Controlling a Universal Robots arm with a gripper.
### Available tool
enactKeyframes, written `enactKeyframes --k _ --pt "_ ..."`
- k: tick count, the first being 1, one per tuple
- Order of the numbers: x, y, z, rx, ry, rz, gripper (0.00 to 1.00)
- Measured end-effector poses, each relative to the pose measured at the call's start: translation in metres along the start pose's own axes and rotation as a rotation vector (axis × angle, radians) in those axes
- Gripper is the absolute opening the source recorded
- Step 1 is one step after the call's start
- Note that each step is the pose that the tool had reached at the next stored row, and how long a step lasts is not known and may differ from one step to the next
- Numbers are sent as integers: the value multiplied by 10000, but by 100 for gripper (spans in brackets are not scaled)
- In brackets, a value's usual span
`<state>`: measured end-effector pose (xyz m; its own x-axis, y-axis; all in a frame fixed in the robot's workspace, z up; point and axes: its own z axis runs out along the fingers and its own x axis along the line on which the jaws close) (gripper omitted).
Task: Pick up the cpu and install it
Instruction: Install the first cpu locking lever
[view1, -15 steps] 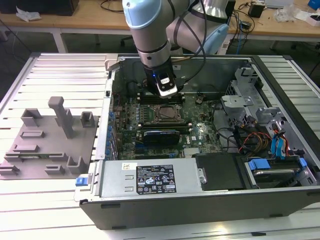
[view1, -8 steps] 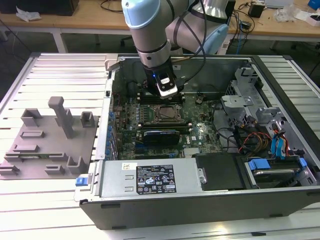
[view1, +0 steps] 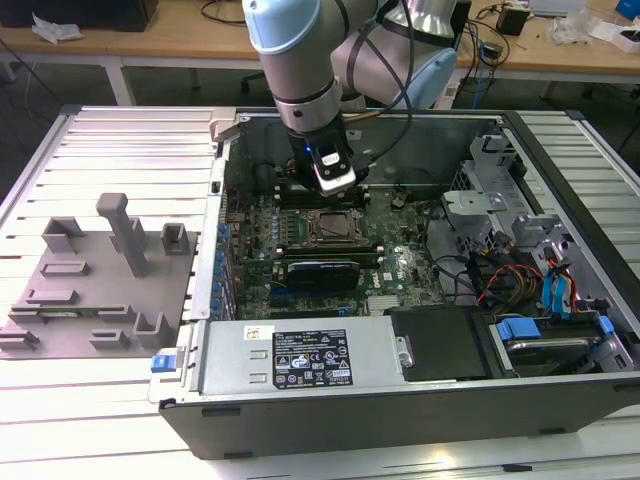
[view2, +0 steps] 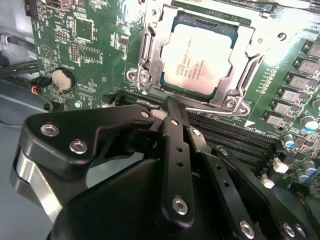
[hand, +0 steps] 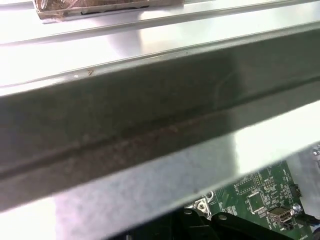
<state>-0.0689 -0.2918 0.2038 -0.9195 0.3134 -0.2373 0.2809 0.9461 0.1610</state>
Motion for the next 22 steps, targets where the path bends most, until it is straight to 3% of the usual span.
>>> enactKeyframes --k 22 --pt "56 30 42 12 -7 46 11"
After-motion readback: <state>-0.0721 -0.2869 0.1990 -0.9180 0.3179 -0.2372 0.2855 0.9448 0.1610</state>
